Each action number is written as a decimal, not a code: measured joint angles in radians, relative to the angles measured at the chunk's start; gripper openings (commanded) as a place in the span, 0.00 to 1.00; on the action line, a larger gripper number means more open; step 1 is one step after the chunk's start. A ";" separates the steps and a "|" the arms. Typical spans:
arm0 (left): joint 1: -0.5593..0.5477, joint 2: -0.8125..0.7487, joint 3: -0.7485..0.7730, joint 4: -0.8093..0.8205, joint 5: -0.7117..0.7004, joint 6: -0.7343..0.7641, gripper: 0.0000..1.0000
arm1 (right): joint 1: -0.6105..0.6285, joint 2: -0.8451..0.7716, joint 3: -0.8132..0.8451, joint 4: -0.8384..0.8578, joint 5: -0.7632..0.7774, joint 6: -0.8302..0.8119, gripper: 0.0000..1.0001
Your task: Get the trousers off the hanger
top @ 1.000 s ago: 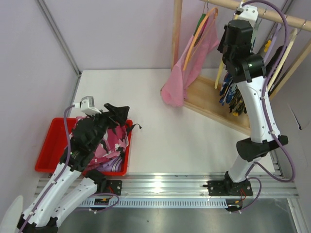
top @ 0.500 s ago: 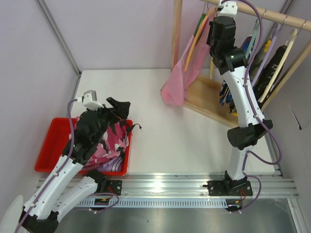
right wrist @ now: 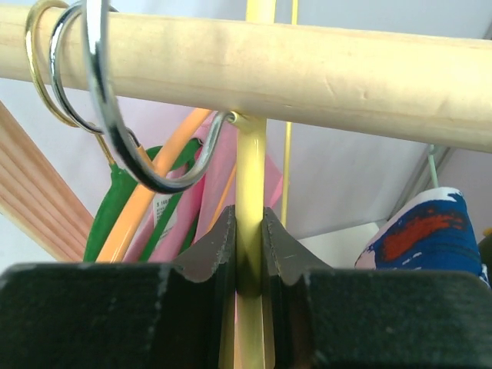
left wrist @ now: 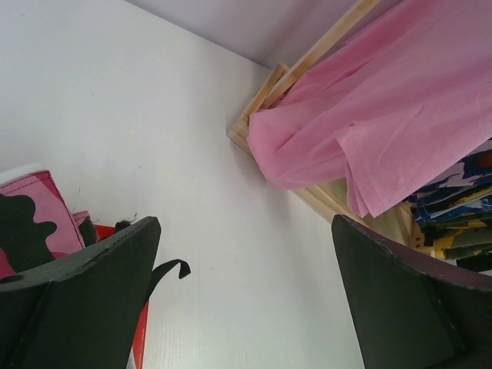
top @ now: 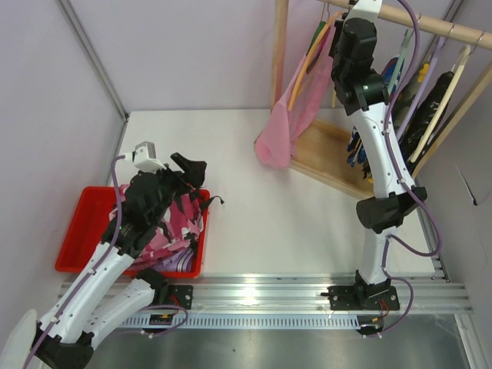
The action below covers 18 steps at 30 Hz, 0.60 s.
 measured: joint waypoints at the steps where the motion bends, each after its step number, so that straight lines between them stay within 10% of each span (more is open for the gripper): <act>1: 0.002 0.003 0.000 0.000 -0.003 0.000 0.99 | 0.000 0.013 0.016 -0.002 0.006 -0.003 0.00; 18: 0.021 0.035 -0.005 -0.018 -0.034 0.000 0.99 | -0.037 0.110 0.024 0.105 0.057 -0.016 0.00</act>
